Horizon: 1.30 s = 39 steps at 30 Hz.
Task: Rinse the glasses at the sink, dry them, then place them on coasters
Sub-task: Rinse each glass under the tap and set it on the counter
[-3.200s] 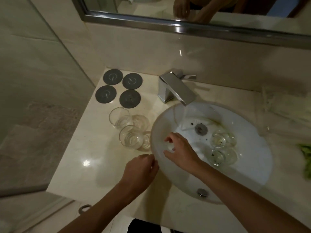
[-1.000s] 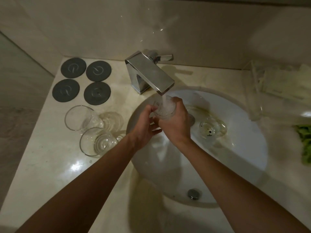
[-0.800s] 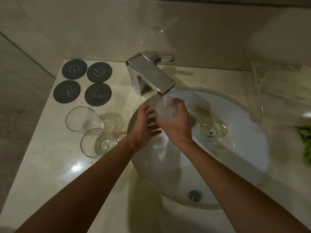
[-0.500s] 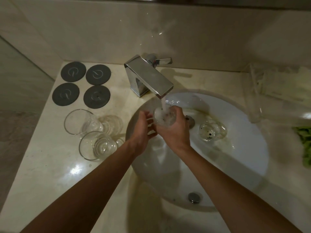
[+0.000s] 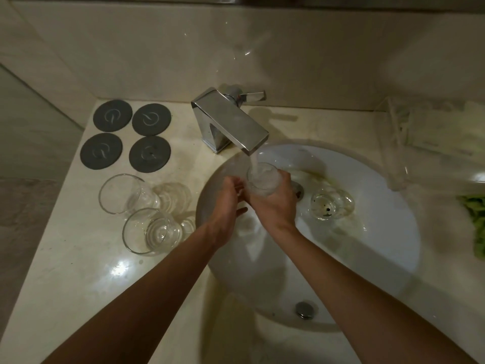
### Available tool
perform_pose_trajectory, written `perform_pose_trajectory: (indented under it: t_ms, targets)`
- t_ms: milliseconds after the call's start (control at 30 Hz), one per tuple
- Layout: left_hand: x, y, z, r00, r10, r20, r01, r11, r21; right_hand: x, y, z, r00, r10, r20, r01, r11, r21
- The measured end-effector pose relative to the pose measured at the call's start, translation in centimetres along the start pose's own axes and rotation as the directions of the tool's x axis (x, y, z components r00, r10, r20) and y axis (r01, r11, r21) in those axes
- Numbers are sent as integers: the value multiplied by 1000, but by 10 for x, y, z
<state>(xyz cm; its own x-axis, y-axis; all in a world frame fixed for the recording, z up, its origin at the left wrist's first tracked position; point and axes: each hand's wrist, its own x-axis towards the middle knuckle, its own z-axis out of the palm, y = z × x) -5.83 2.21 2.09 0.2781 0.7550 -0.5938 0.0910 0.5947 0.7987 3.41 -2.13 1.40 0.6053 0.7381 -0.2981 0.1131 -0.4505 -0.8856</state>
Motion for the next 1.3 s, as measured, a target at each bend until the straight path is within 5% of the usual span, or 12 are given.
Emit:
perform_pose_trajectory:
  t_ms: [200,400,667,833,1000,1300]
  targets:
    - [1,3,-3,999,32,-25,-29,996,89,-7,-1,9,971,170,169,-205,955,216]
    - [3,5,-2,995,95,-9,-91,976,196,1,-10,8,779,500,378,-627,634,453]
    - [-1,0,-1,996,52,-66,-34,967,251,0,-5,3,721,524,454,-691,593,414]
    - [-6,10,1,1000,7,-7,-5,971,239,-1,-3,12,836,460,300,-545,762,350]
    - [-2,12,-4,994,-102,51,86,964,251,-1,0,10,961,213,176,-240,959,152]
    - [6,17,-6,974,-189,128,148,949,278,10,15,1,978,-166,124,188,962,-196]
